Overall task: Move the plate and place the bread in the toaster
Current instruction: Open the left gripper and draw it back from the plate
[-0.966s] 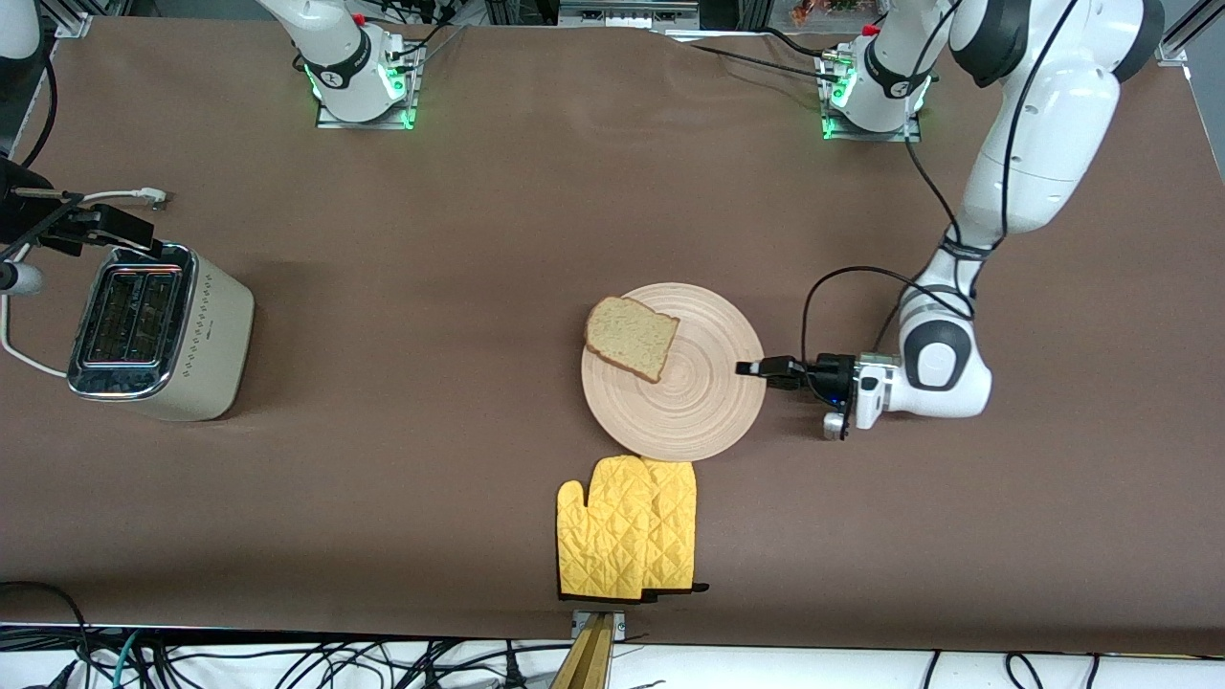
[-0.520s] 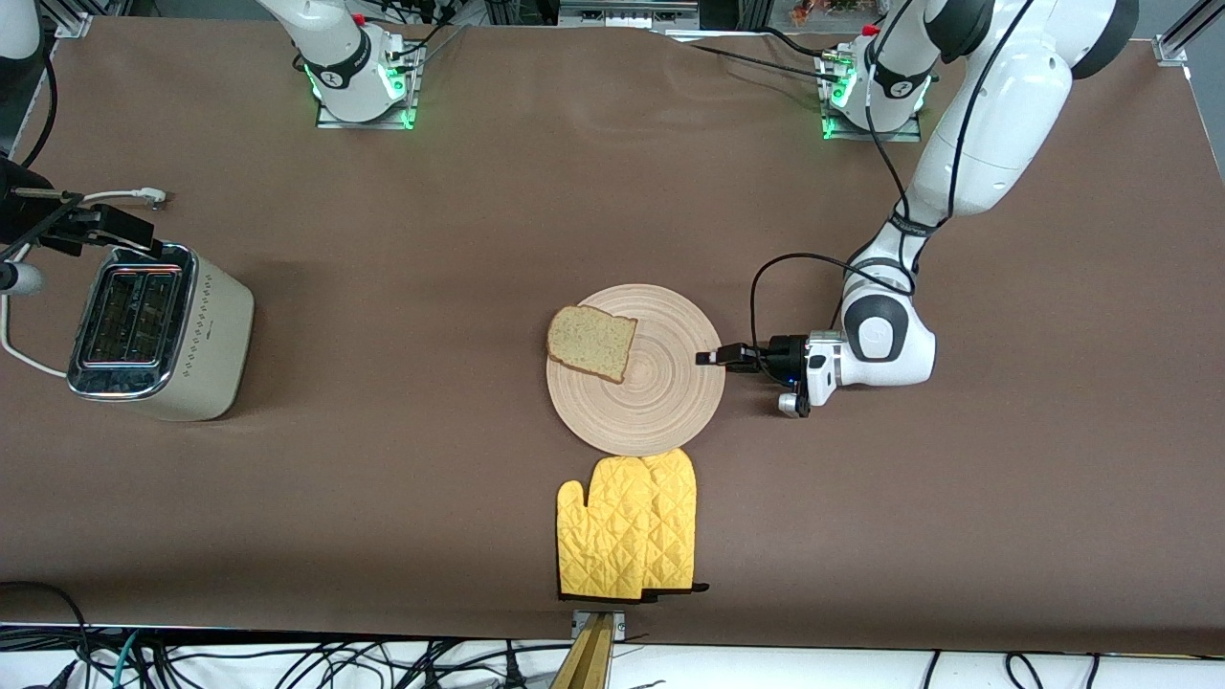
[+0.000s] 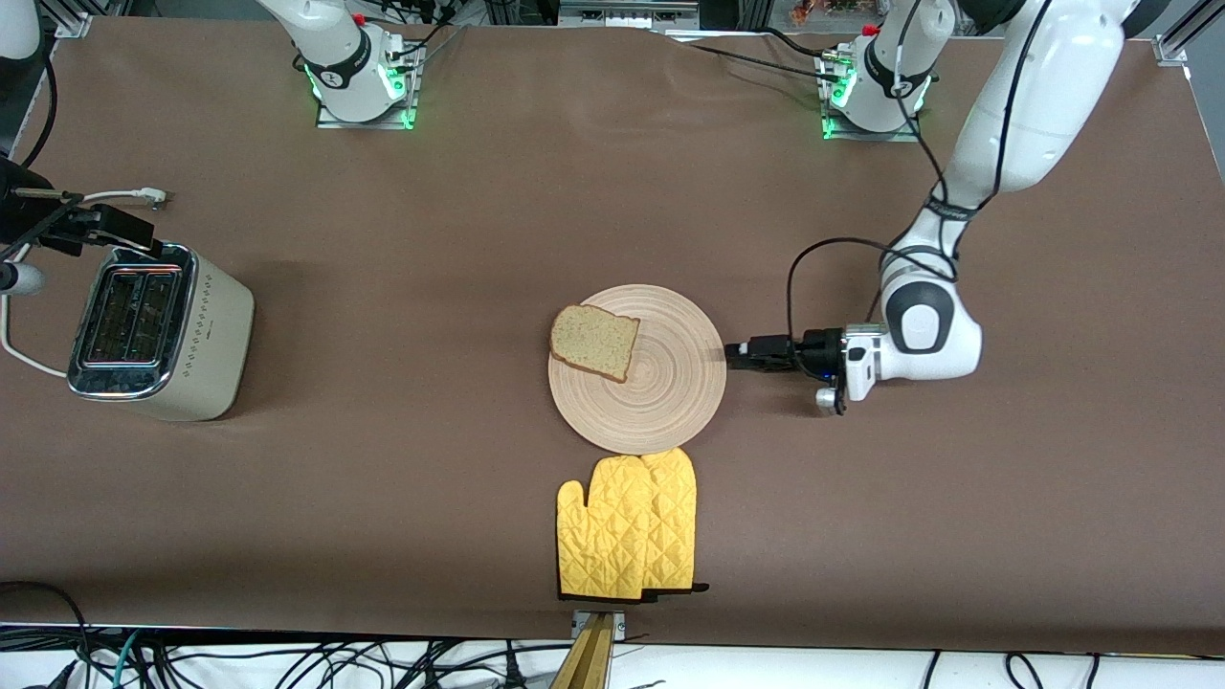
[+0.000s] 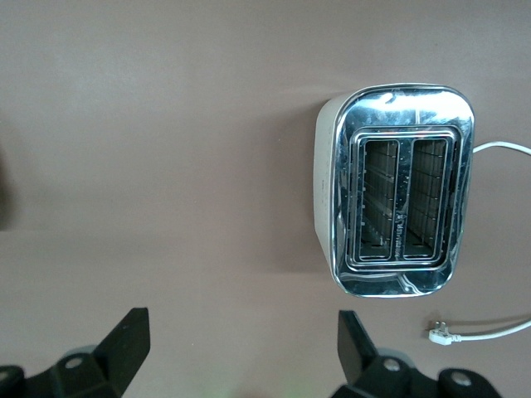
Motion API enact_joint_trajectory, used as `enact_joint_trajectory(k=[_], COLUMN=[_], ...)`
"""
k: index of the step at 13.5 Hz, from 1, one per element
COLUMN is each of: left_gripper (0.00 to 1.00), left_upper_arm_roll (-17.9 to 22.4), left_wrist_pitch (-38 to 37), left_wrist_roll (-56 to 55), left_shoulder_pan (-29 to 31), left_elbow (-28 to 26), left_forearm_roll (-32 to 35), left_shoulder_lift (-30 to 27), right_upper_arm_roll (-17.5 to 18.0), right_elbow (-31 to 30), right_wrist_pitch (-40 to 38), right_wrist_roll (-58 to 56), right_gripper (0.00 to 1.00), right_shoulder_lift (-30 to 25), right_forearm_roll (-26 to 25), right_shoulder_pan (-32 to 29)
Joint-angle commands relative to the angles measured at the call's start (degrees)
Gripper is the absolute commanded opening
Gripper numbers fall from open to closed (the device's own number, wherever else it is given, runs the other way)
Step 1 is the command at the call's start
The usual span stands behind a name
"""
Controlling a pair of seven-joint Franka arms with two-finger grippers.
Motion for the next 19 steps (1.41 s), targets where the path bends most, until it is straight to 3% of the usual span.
enact_joint_trajectory(k=[1, 5, 8, 14, 18, 19], left_gripper=[1.0, 1.0, 1.0, 1.0, 1.0, 1.0], left_upper_arm_roll=[0.1, 0.5, -0.1, -2.9, -2.2, -0.3], left_wrist_pitch=[-1.8, -2.8, -3.0, -8.1, -12.3, -12.6], left_wrist_roll=[-0.3, -4.6, -16.7, -32.1, -41.5, -41.6], left_shoulder_pan=[5.8, 7.3, 7.2, 6.0, 3.8, 1.7], left_elbow=[-2.8, 0.2, 4.5, 5.7, 6.4, 6.4], left_forearm_roll=[13.7, 31.3, 48.3, 62.2, 70.9, 72.5], left_shoulder_lift=[-7.1, -12.6, -17.0, -28.9, -37.5, -38.5], right_upper_arm_roll=[0.4, 0.4, 0.4, 1.0, 1.1, 1.1], right_elbow=[1.1, 1.1, 1.0, 1.1, 1.1, 1.0], right_wrist_pitch=[-0.3, -0.2, -0.3, 0.4, 0.6, 0.6], right_wrist_roll=[0.0, 0.1, 0.3, 0.2, -0.7, -1.3], right_gripper=[1.0, 1.0, 1.0, 1.0, 1.0, 1.0], right_shoulder_lift=[0.4, 0.4, 0.9, 4.1, 4.7, 5.3], right_forearm_roll=[0.7, 0.8, 0.8, 0.8, 1.0, 2.6], right_shoulder_pan=[-0.6, -0.6, -0.4, 3.3, 5.0, 5.3])
